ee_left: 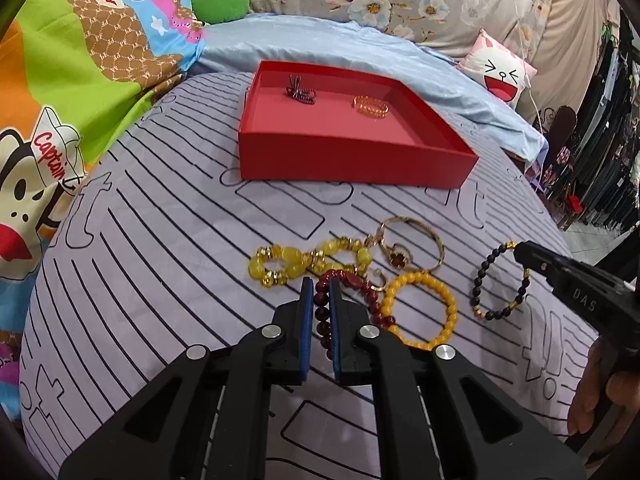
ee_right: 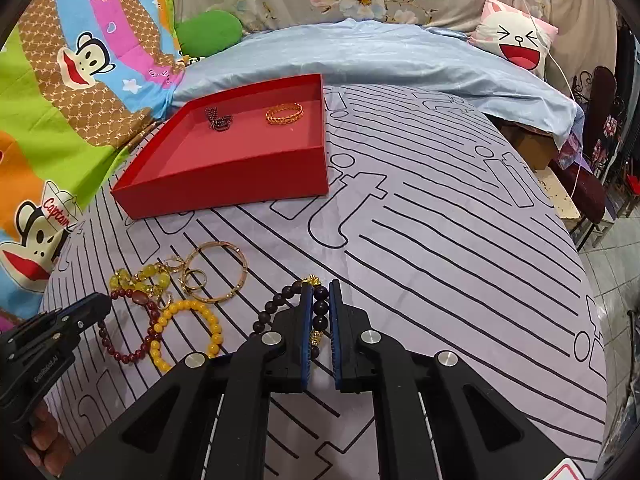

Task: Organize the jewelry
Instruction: 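Grasp the red bead bracelet with the left tool while the right tool grasps the black-and-gold bead bracelet, then carry both bracelets into the red tray and open both tools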

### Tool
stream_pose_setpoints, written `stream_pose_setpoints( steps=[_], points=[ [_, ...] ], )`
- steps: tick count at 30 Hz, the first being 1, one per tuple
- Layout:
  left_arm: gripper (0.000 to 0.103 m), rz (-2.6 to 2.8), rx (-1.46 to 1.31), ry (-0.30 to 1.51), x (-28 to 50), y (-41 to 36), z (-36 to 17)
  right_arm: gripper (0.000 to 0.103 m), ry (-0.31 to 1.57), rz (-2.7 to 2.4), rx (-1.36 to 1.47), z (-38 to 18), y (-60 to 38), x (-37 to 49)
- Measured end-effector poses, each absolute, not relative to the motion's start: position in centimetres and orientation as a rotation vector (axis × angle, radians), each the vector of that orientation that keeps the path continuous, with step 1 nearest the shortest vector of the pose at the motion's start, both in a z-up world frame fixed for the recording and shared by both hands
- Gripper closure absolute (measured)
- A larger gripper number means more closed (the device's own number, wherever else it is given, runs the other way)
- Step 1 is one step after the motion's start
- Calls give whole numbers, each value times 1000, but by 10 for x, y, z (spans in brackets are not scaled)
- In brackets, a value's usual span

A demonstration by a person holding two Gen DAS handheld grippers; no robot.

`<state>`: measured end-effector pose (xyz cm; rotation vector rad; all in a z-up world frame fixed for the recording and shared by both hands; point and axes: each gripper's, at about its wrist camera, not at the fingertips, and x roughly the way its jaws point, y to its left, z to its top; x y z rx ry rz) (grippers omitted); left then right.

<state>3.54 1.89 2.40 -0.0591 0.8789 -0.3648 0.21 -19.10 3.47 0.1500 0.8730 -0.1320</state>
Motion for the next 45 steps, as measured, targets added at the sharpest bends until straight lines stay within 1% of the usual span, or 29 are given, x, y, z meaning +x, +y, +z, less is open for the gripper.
stream_pose_setpoints(
  steps=[9, 18, 24, 29, 37, 45],
  points=[
    [96, -385, -69, 839, 43, 16, 48, 95, 855, -112, 156, 45, -188, 2],
    [96, -429, -32, 778, 55, 1, 81, 95, 805, -102, 112, 73, -186, 14],
    [96, -482, -61, 720, 77, -5, 111, 95, 771, -77, 110, 94, -189, 36],
    [96, -494, -73, 686, 111, -10, 131, 95, 747, -50, 98, 112, -188, 65],
    [96, -554, -130, 714, 172, -15, 136, 95, 765, 11, 151, 120, -195, 128],
    [96, -591, -191, 775, 227, -25, 118, 95, 821, 74, 193, 102, -190, 187]
  ],
)
